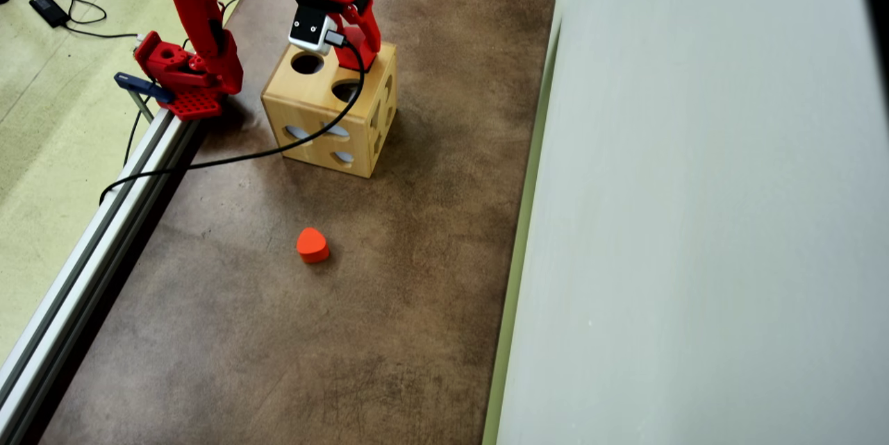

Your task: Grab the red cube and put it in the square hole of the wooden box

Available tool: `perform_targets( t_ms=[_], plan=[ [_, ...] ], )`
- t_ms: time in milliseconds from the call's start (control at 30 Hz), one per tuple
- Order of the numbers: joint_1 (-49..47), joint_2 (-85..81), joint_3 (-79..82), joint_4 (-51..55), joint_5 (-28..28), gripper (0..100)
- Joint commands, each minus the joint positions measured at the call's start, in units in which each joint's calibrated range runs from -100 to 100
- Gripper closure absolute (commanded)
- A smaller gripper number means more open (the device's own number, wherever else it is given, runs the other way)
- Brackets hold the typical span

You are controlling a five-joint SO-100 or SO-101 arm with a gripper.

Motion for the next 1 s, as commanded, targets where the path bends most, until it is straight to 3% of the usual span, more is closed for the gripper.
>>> perform_targets(
  t_ms=[0,433,967],
  plan=[
    [-0.72,-0.55,-1.24,-0.52,0.29,96],
    [-0.79,-0.55,-0.52,-0.04,0.29,67],
    [-0.79,-1.74,-1.95,-0.44,0.29,66]
  ],
)
